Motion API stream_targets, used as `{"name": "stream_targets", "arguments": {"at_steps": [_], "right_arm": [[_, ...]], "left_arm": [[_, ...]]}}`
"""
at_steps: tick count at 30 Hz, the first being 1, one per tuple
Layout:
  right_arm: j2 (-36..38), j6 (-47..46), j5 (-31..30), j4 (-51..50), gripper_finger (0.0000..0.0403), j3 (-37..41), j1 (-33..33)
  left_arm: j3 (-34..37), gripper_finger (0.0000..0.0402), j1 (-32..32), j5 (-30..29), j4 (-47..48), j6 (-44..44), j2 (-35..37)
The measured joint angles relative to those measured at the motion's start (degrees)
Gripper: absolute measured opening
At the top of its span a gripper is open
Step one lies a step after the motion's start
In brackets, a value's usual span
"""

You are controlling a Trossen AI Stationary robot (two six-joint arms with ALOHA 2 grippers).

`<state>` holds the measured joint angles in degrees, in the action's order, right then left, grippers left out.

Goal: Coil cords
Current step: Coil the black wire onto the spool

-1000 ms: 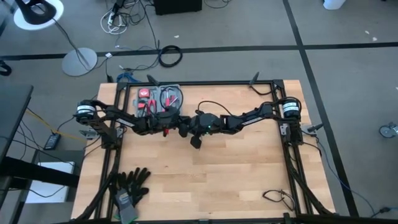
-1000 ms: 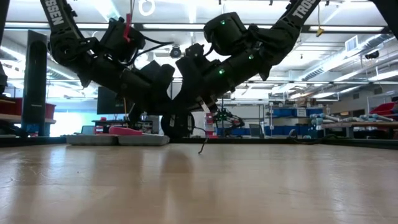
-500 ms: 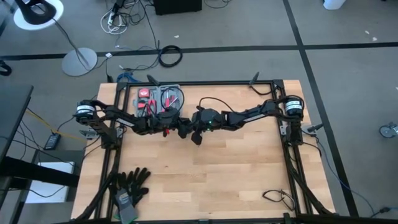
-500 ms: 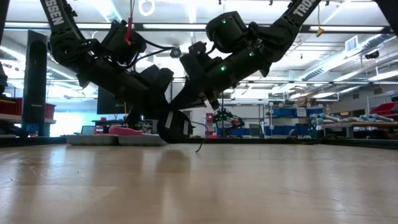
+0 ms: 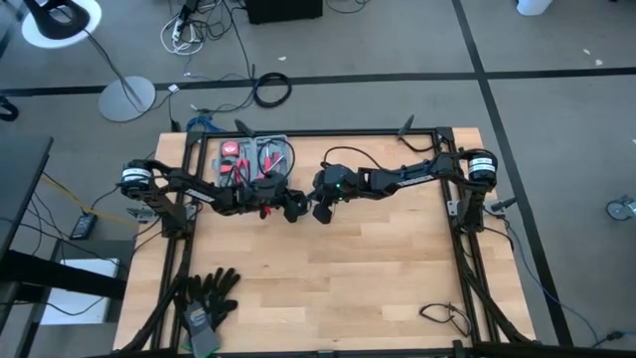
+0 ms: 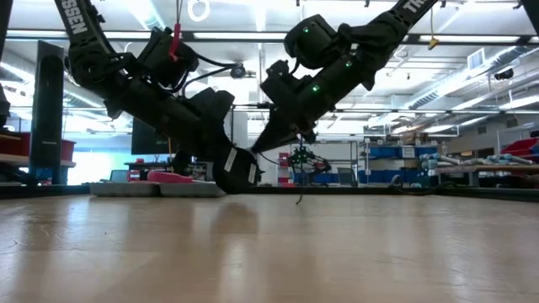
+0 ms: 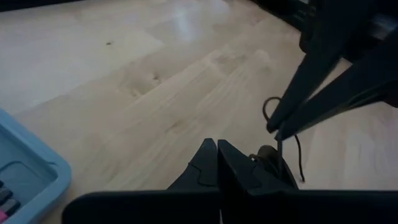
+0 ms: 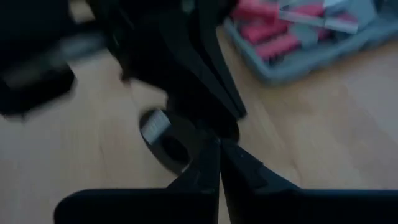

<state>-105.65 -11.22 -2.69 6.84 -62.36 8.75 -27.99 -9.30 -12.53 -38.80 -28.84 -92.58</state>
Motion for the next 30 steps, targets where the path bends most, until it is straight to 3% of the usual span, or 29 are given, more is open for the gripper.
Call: {"name": "stream_targets", "arguments": {"at_steps": [19,30], "right_arm": [[0.4,0.7,-1.4,-25.5,0.0022,0.1,-1.1],[0.3,-1.1,-8.1,-36.1,0.0038,0.2,-2.3]], "left_arm": [[0.2,0.0,0.0,1.6,0.4,0.3,-0.1],[0.2,0.0,0.0,1.2,1.3,0.2,-0.1]]}}
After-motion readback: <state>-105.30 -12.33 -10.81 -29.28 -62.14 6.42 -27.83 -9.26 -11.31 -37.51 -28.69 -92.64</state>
